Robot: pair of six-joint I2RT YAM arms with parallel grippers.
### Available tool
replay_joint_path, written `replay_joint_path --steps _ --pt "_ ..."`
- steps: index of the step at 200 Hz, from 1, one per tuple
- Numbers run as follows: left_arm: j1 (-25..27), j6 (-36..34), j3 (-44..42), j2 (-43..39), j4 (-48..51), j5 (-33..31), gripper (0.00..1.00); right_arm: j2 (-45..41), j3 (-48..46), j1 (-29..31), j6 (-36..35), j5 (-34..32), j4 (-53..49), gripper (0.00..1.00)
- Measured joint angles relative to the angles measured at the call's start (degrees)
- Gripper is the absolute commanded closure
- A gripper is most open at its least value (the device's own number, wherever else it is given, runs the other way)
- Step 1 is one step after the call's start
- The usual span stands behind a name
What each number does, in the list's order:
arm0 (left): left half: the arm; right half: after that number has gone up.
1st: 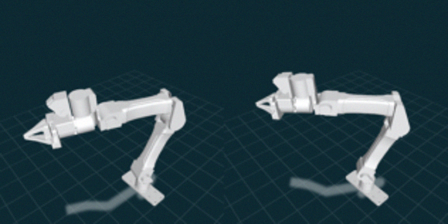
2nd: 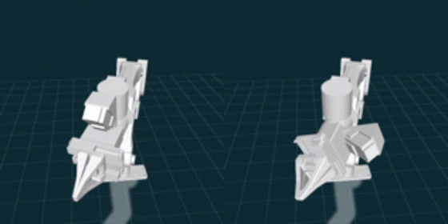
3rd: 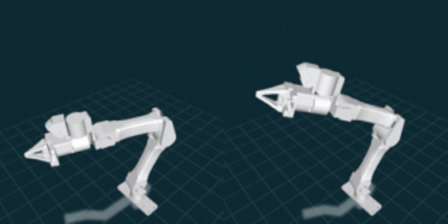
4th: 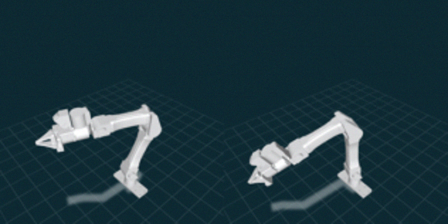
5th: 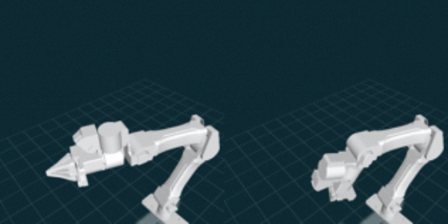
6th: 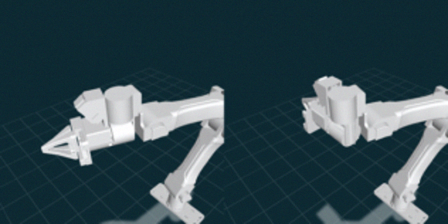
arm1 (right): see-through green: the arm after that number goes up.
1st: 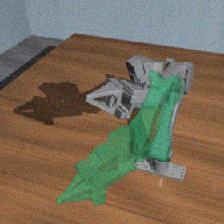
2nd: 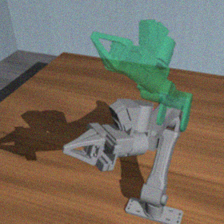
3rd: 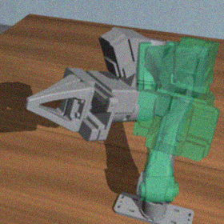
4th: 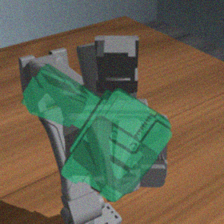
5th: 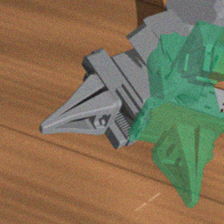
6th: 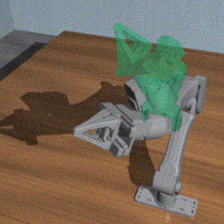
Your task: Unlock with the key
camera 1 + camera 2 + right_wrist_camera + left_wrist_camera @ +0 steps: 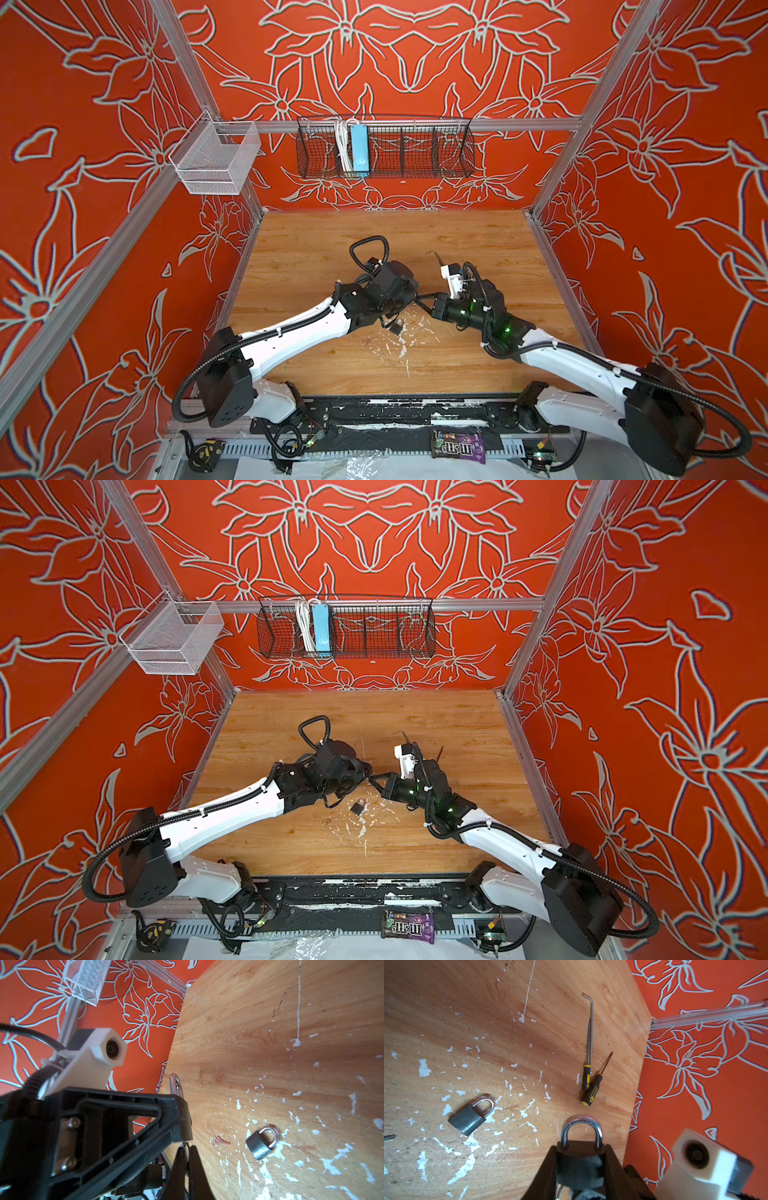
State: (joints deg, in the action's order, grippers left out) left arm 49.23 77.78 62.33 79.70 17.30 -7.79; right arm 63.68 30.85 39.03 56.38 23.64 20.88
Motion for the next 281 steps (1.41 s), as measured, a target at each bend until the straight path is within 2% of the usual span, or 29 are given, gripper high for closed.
replay_joint_path --steps 75,149,238,281 --pt "0.00 0.83 -1.40 -3.23 -3.61 -2.29 1.00 1.36 -1.57 -0.85 7.87 2.47 11.15 1.00" --pt "0.55 1.84 -2.54 -4.87 -7.17 -4.50 1.00 1.68 -1.60 -1.27 12.66 3.19 15.78 1.00" --pt "1.53 3.52 -3.98 -5.33 -11.08 -6.67 1.00 0.92 -1.79 -1.36 15.10 2.36 16.76 1.00" --pt "2.60 3.08 -3.98 -5.33 -11.06 -6.49 1.00 -2.91 -1.46 -1.14 10.69 1.22 9.94 1.00"
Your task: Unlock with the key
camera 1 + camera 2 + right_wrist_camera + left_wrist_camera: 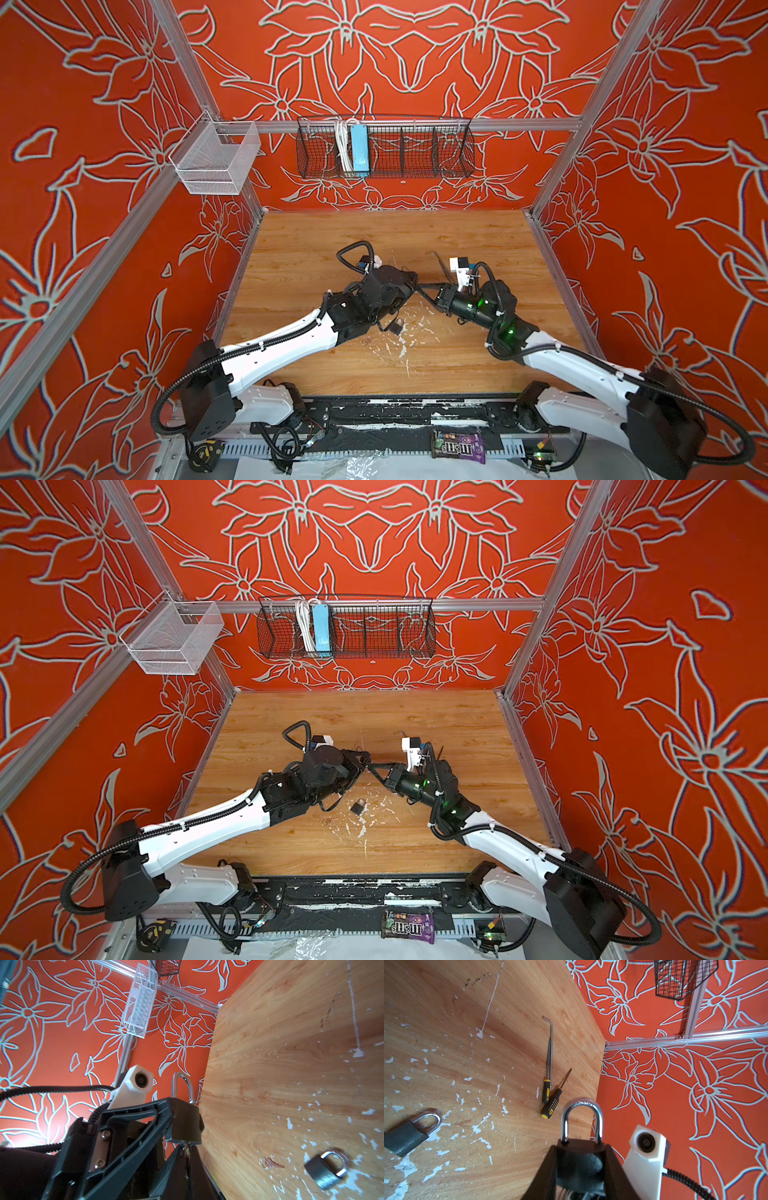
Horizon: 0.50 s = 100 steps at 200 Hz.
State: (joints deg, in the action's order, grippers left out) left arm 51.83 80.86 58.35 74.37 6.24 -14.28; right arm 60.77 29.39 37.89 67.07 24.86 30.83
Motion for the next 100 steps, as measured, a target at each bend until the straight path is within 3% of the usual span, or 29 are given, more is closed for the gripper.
replay_joint_path --steps 62,100 --pt "0.57 -2.67 1.84 0.00 5.35 0.96 1.00 -2.49 2.84 1.11 -10.08 -0.72 -11.37 1.00" --pt "0.55 -4.85 3.13 0.00 8.48 1.60 1.00 -2.64 4.26 2.05 -15.30 -0.37 -15.26 0.76"
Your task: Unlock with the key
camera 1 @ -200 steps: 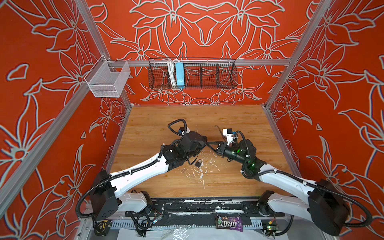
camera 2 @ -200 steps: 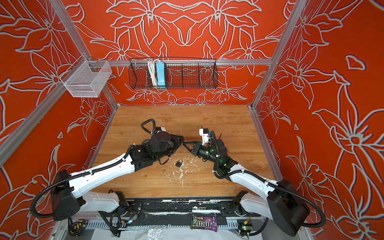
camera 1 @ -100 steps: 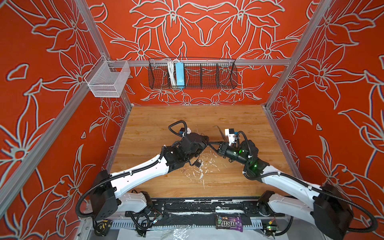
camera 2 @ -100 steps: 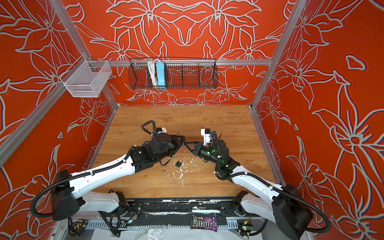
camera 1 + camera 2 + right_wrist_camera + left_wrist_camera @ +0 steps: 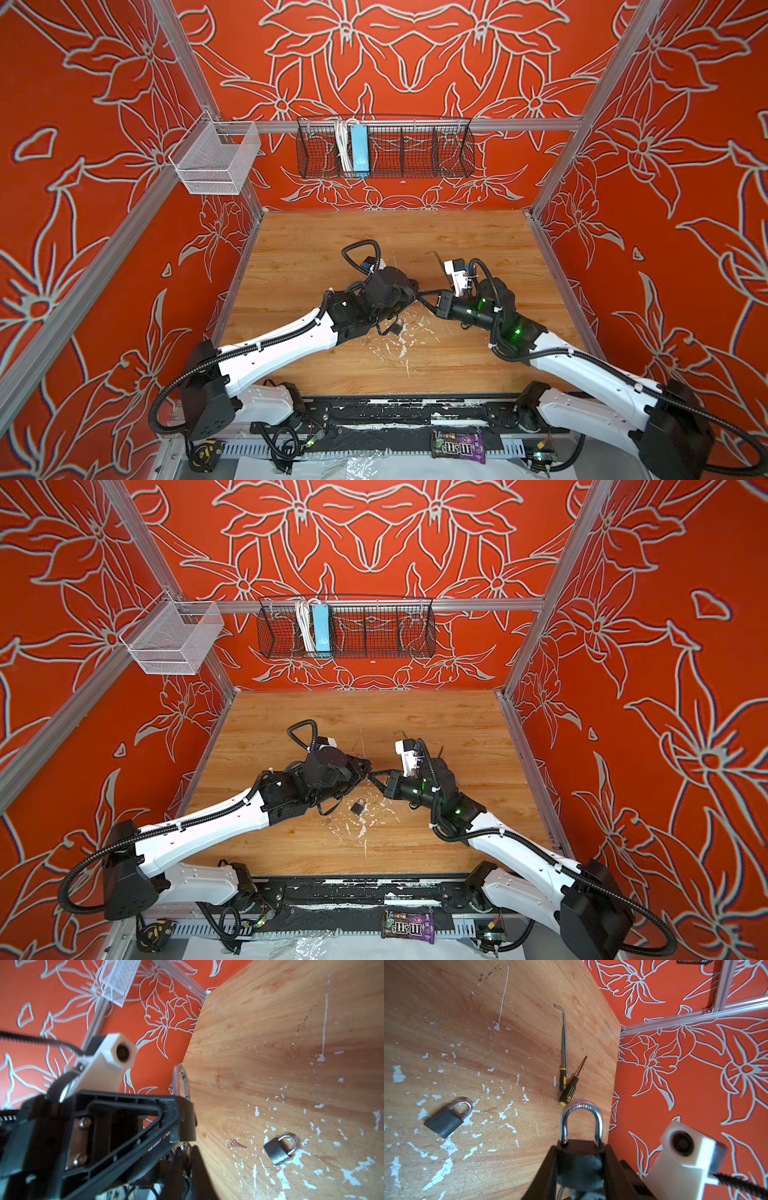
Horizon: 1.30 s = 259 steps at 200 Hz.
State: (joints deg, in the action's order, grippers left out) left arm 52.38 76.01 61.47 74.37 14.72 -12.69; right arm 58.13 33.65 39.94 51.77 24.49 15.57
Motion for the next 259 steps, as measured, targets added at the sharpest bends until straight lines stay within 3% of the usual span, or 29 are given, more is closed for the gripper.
replay_joint_path --steps 32,85,132,177,215,259 --pt "-1.27 -2.49 0.44 0.00 0.44 1.01 1.00 0.00 0.46 0.31 -3.63 -0.02 -2.49 0.65" --pt "-4.09 -12.00 1.09 -0.11 3.85 1.64 1.00 -2.64 3.54 0.31 -7.87 -0.52 -11.30 0.59" --pt "-4.44 -31.98 -1.97 -4.55 2.95 0.50 1.00 -4.04 10.49 0.28 -12.61 -1.46 -23.54 0.53" --pt "-4.44 -52.96 -9.68 -8.28 -1.40 1.77 1.00 3.54 21.40 0.31 -15.87 1.27 -33.59 0.53" --pt "-4.44 -62.45 -15.10 -9.53 -5.42 3.61 1.00 9.70 26.95 0.31 -17.05 1.42 -39.45 0.52" --pt "-4.44 -67.21 -19.98 -12.74 -9.97 5.03 1.00 15.96 33.57 0.76 -16.61 0.98 -43.06 0.51"
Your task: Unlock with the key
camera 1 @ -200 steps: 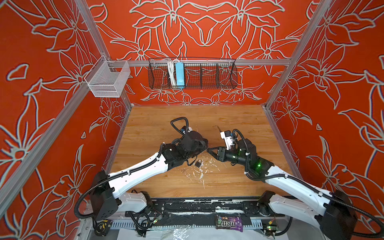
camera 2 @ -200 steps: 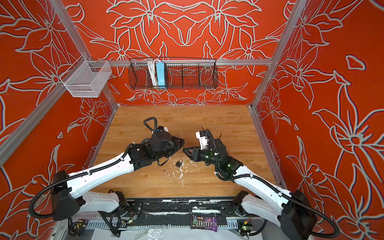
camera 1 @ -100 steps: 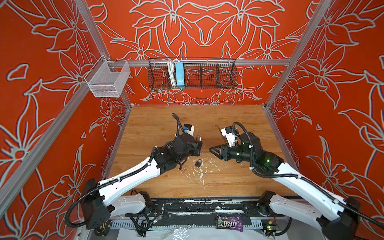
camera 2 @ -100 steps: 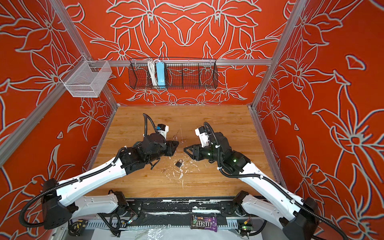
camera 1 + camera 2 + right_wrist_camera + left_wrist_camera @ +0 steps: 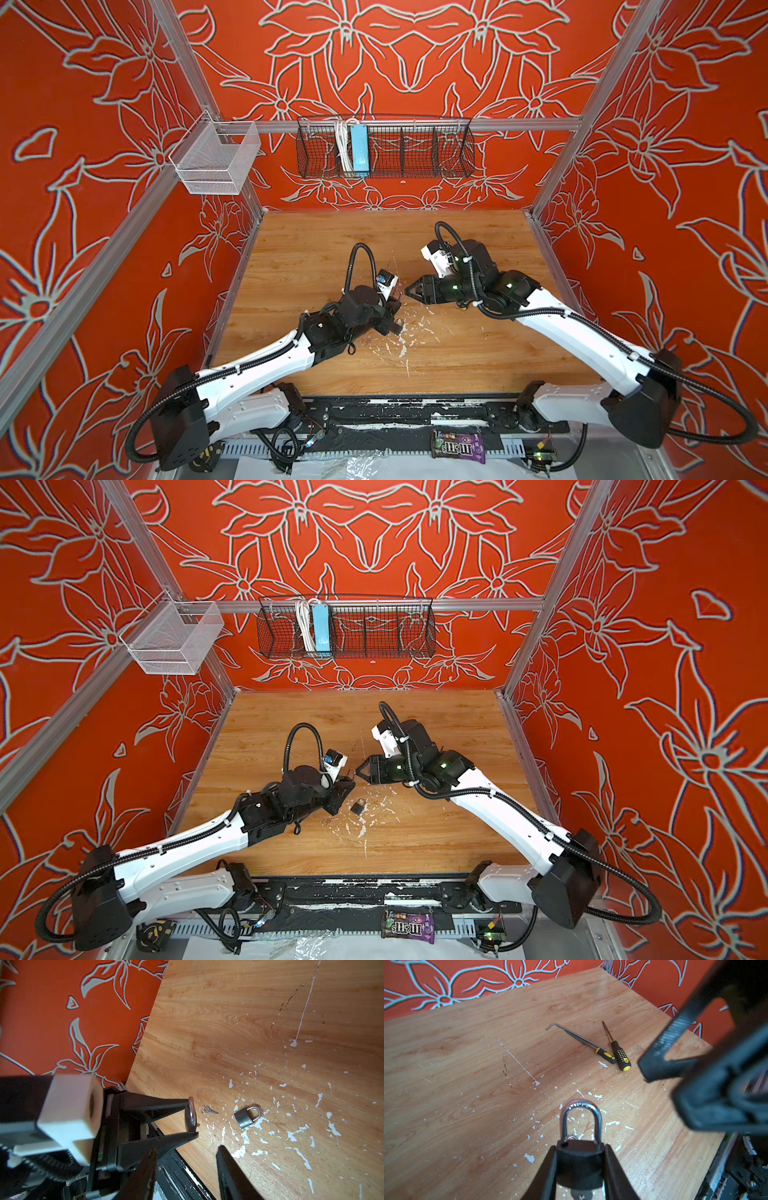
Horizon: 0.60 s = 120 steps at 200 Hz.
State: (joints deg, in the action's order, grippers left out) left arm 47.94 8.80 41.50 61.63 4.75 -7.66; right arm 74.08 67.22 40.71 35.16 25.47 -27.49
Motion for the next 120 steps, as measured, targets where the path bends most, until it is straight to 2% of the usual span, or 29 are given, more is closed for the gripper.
replay_joint_path --steps 120 --pt "0.00 -3.89 -2.05 -2.08 -3.89 2.45 1.00 12.07 12.15 1.77 -3.39 -7.02 -9.68 0.50"
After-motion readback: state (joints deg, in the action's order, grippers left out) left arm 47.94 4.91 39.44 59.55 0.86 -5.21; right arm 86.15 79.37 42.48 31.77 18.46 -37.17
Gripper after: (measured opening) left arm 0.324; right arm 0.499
